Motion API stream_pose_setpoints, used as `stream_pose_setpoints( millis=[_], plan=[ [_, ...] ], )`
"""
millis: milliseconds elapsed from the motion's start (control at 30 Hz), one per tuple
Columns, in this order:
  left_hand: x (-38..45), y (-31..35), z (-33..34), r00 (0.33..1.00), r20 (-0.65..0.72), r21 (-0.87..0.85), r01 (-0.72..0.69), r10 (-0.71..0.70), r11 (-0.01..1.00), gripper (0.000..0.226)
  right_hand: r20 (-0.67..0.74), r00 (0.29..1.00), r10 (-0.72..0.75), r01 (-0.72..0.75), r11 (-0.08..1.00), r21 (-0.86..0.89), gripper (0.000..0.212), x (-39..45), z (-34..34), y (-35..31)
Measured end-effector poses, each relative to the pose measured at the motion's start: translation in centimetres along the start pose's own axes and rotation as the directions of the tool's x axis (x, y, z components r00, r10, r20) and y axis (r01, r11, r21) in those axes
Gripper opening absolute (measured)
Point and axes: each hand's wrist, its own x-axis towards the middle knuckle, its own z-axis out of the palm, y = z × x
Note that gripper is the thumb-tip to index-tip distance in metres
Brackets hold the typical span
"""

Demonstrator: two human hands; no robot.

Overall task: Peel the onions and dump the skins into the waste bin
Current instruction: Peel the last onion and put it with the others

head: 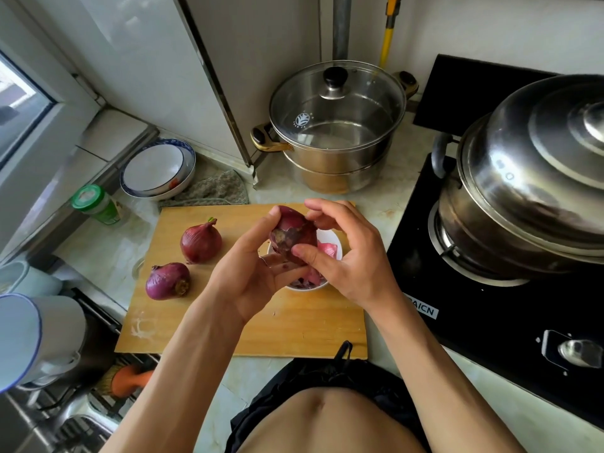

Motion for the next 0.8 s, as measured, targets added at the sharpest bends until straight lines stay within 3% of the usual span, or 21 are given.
stream_pose_setpoints(
  millis=[367,533,800],
  plan=[
    [0.1,-0.1,-0.4,0.999,-0.028,0.013,0.024,-0.023,1.000,0.047,-0.001,0.998,-0.058,0.057,0.995,-0.082,0.046,0.2,0.1,0.7],
    [0.3,0.0,-0.5,0.999,-0.011,0.012,0.050,-0.050,0.999,0.057,0.004,0.999,-0.049,0.049,0.999,-0.013,0.054,0.2,0.0,0.3],
    [0.8,-0.2,-1.0,0.995,-0.033,0.007,0.091,-0.091,0.996,0.065,0.009,0.990,-0.139,0.139,0.982,-0.125,0.052,0.4,0.0,1.2]
  ],
)
